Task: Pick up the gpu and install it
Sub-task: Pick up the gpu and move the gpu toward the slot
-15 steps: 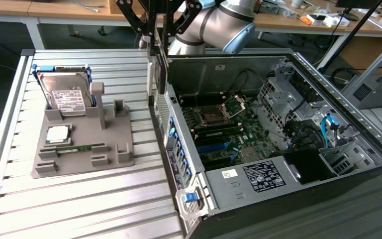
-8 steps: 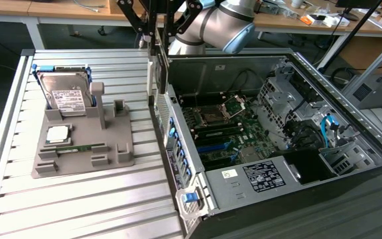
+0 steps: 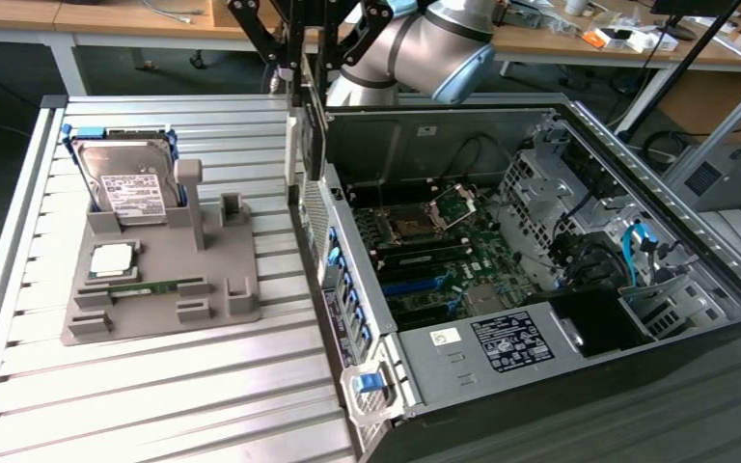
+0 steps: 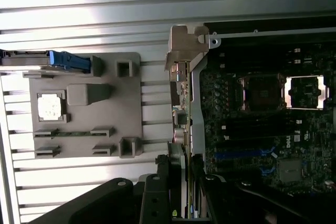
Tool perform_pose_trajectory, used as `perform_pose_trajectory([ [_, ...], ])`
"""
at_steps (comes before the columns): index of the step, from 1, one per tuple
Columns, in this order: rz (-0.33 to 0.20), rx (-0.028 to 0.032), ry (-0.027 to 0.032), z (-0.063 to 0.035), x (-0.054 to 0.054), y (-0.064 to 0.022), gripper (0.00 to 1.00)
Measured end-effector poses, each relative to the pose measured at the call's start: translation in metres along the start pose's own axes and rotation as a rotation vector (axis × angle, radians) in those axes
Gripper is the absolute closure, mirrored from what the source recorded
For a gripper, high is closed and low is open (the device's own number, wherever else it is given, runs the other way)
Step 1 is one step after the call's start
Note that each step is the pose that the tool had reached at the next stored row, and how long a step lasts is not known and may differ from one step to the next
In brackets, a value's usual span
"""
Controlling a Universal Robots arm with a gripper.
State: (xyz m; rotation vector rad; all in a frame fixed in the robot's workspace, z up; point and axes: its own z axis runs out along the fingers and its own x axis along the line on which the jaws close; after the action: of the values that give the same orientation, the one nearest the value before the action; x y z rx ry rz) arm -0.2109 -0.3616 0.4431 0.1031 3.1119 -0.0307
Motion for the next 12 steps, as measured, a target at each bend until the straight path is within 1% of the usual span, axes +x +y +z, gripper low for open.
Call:
perform_pose_trajectory([
  [2, 0.000, -0.0051, 0.0004, 0.0001, 0.0000, -0.0001, 0.73],
  [3, 0.000, -0.0086, 0.0004, 0.0002, 0.0000, -0.0001, 0.73],
  [7, 0.001, -0.0253, 0.0016, 0.0003, 0.0000, 0.0000, 0.73],
  [10, 0.001, -0.0406, 0.0027, 0.0004, 0.0000, -0.0001, 0.73],
  [11, 0.001, -0.0426, 0.0028, 0.0006, -0.0001, -0.0002, 0.73],
  [12, 0.001, -0.0428, 0.0026, 0.0007, -0.0001, -0.0004, 0.73],
])
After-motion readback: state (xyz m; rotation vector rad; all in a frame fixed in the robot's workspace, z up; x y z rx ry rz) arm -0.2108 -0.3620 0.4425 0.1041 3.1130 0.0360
